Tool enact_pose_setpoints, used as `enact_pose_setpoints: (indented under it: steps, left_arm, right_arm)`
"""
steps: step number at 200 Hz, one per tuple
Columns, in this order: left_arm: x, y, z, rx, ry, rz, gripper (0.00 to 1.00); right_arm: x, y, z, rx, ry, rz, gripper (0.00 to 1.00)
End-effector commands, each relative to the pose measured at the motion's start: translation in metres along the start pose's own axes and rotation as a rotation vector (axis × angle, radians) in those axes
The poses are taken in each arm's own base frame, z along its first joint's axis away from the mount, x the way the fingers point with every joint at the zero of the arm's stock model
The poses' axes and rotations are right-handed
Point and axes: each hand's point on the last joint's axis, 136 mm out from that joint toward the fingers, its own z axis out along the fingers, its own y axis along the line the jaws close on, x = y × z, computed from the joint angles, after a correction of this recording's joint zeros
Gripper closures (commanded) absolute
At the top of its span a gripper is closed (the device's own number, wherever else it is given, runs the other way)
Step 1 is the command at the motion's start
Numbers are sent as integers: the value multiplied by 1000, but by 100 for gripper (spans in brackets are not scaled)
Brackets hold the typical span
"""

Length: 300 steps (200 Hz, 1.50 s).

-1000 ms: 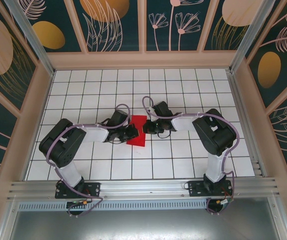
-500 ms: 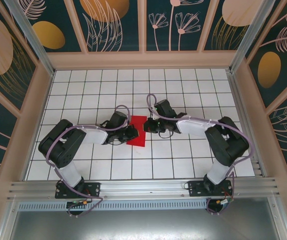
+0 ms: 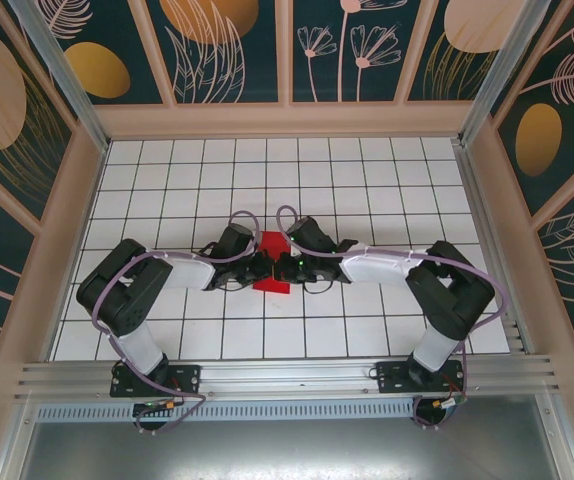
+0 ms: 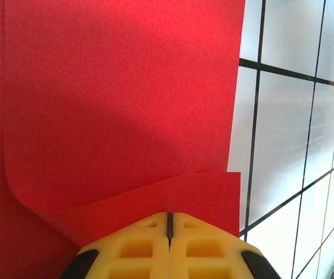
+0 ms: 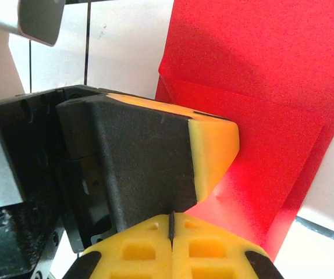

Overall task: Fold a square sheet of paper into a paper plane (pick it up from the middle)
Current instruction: Fold the triangle a second time at the center of the table.

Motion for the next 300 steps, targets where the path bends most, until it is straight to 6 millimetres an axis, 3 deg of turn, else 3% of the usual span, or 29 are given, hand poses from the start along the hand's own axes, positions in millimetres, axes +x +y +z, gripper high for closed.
enact_pose_setpoints:
  steps: [1,33,66,131,215,300]
  left_arm:
    - [39,72,0,-247,98,-85,100]
    - [39,71,-1,-242,97,-85,100]
    - [39,70,-1,-241,94,-86,100]
    - [39,69,-2,-235,94,-86,100]
    - [39,68,-3,-229,94,-89,100]
    - [42,75,-3,-252,95,-94,100]
  right_arm:
    - [21,-24,15,97,33,37,100]
    - [23,-27,6,87,-20,44,100]
    - [19,-16,-5,27,-75,30,100]
    - [12,-5,3,-9,-72,26,100]
    - [11,-14,22,30,-44,37,100]
    - [36,-39,20,94,18,62,100]
